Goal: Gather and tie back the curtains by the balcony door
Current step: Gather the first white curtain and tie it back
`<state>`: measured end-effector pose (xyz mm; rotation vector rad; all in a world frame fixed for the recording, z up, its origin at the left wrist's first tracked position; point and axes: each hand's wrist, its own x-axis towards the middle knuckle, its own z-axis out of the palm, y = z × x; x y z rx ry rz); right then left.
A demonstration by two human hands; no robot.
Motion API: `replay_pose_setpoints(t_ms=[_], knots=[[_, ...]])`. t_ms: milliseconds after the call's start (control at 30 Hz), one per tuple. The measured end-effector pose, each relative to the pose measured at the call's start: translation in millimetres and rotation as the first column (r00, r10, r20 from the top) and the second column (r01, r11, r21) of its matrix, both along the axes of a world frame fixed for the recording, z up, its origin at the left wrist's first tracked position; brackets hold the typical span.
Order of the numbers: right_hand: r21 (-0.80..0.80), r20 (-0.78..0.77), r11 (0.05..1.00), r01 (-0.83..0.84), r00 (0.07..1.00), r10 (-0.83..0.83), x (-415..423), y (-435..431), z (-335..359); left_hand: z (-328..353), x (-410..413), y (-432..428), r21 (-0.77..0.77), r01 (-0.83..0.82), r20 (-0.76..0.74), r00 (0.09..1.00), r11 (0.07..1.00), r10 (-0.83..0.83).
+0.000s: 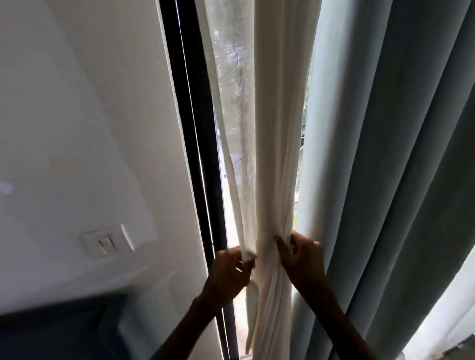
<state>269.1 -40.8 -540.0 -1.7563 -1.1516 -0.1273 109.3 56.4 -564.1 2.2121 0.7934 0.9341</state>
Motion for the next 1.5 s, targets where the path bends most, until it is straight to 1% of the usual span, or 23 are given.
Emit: replay_pose_setpoints(t_ms=[67,100,167,333,400,433,500,567,633,667,733,800,900,1000,1100,1133,1200,1267,1300,1367,1400,1467,1500], knots=[[-0.018,0.006,1.000,0.005,1.000,-0.005,-17,-3,-12,-14,4,-14,0.040,0.004,-0.022,1.000,0.999,-0.003],[-0.025,-0.011,1.000,-0.017,1.000,0.017,-24,-4,-19,-21,6,-19,0.074,0.019,-0.012,1.000,0.997,-0.019],[-0.025,-0.056,0.997,-0.069,0.996,0.068,-35,-7,-29,-25,10,-29,0.091,0.044,0.024,0.999,0.995,-0.047],[-0.099,-0.164,0.964,-0.248,0.959,0.230,-35,-11,-31,-36,8,-38,0.032,0.097,0.039,0.994,0.995,-0.098],[-0.108,-0.245,0.933,-0.343,0.919,0.309,-36,-14,-26,-37,8,-40,0.010,0.113,0.087,0.990,0.994,-0.113],[-0.111,-0.266,0.918,-0.380,0.901,0.341,-36,-16,-24,-38,9,-42,0.003,0.117,0.128,0.985,0.993,-0.116],[-0.156,-0.273,0.902,-0.402,0.895,0.352,-37,-18,-20,-45,12,-44,-0.001,0.108,0.158,0.982,0.994,-0.107],[-0.193,-0.268,0.926,-0.324,0.925,0.268,-37,-15,-21,-59,16,-46,0.033,0.091,0.091,0.991,0.995,-0.094],[-0.177,-0.252,0.957,-0.230,0.951,0.182,-36,-10,-25,-71,21,-50,0.086,0.051,0.012,0.999,0.995,-0.053],[-0.167,-0.252,0.963,-0.212,0.953,0.166,-36,-8,-26,-74,23,-52,0.086,0.035,0.006,0.999,0.996,-0.036],[-0.152,-0.243,0.968,-0.197,0.957,0.157,-33,-5,-30,-72,26,-60,0.070,-0.005,0.028,1.000,0.998,0.003],[-0.146,-0.235,0.972,-0.186,0.961,0.148,-29,-4,-30,-69,27,-65,0.065,-0.070,0.100,0.993,0.995,0.064],[-0.146,-0.219,0.977,-0.155,0.968,0.121,-25,-2,-29,-69,24,-66,-0.045,-0.120,0.209,0.970,0.992,0.127],[-0.152,-0.192,0.984,-0.093,0.979,0.063,-26,-1,-29,-78,16,-57,-0.047,-0.197,0.148,0.968,0.979,0.202],[-0.134,-0.209,0.989,-0.066,0.977,0.037,-26,-2,-27,-88,7,-51,-0.022,-0.268,0.072,0.960,0.963,0.269],[-0.131,-0.209,0.990,-0.056,0.977,0.028,-27,-2,-27,-88,6,-51,-0.044,-0.286,0.066,0.955,0.957,0.289],[-0.132,-0.201,0.990,-0.040,0.979,0.013,-27,-1,-28,-89,6,-54,-0.138,-0.265,0.051,0.960,0.954,0.274],[-0.131,-0.200,0.991,-0.033,0.980,0.007,-27,1,-29,-90,8,-61,-0.230,-0.168,0.047,0.982,0.959,0.184],[-0.131,-0.210,0.991,-0.034,0.978,0.006,-27,3,-30,-92,9,-64,-0.242,-0.133,0.054,0.987,0.961,0.150],[-0.133,-0.212,0.990,-0.033,0.977,0.004,-26,5,-32,-95,11,-66,-0.217,-0.101,0.059,0.991,0.971,0.116],[-0.135,-0.208,0.990,-0.035,0.978,0.007,-26,5,-31,-95,11,-67,-0.173,-0.103,0.049,0.992,0.979,0.113],[-0.136,-0.201,0.990,-0.046,0.979,0.018,-24,5,-31,-95,11,-62,-0.068,-0.136,0.017,0.990,0.988,0.137],[-0.137,-0.198,0.990,-0.045,0.980,0.018,-22,5,-31,-93,9,-59,-0.046,-0.162,0.004,0.987,0.986,0.162]])
